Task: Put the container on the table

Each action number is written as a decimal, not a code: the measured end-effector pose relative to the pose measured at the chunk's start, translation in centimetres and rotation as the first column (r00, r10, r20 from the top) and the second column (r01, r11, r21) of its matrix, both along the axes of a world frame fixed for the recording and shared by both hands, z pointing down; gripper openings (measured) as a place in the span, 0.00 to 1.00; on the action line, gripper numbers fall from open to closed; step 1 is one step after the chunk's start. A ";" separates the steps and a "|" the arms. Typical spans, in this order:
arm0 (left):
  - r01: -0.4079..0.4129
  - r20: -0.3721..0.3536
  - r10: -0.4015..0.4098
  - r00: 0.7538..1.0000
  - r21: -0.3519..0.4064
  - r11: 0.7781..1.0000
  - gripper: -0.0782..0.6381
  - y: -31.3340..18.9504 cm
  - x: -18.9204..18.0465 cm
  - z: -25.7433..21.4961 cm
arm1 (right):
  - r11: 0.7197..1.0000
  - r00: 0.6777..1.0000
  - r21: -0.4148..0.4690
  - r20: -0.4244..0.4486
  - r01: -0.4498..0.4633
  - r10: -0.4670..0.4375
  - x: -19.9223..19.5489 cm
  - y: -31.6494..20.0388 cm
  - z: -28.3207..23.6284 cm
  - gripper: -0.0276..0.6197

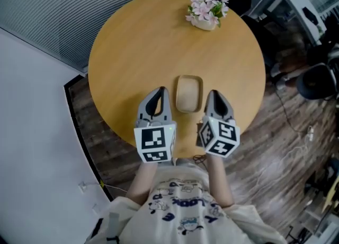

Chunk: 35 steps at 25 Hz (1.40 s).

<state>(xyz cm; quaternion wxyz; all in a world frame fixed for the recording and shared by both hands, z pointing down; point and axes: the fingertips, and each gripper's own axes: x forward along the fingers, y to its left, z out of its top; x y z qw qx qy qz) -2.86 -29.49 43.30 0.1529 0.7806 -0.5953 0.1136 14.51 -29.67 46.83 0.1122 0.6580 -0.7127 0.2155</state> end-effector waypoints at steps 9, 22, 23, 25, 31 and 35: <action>0.009 -0.001 -0.009 1.000 0.124 0.992 0.11 1.3 -0.1 -6.1 | 0.986 0.999 0.163 0.000 0.042 -0.042 -0.7 1.0 -7.3 0.06; 0.013 -0.018 -0.010 1.000 0.201 0.980 0.11 3.1 -0.2 -9.8 | 0.962 0.997 0.263 -0.010 0.073 -0.072 -1.4 2.7 -12.0 0.06; 0.013 -0.018 -0.009 1.000 0.205 0.979 0.11 3.2 -0.2 -10.0 | 0.962 0.997 0.264 -0.012 0.075 -0.074 -1.5 2.8 -12.1 0.06; 0.013 -0.018 -0.009 1.000 0.209 0.978 0.11 3.4 -0.3 -10.2 | 0.961 0.997 0.266 -0.013 0.078 -0.077 -1.6 3.0 -12.2 0.06; 0.005 -0.017 -0.001 1.000 0.209 0.978 0.11 3.7 -0.8 -10.4 | 0.960 0.996 0.265 -0.019 0.088 -0.086 -2.3 3.2 -12.3 0.06; 0.001 -0.018 0.003 1.000 0.212 0.977 0.11 3.9 -0.9 -10.7 | 0.960 0.996 0.266 -0.016 0.087 -0.086 -2.5 3.3 -12.6 0.06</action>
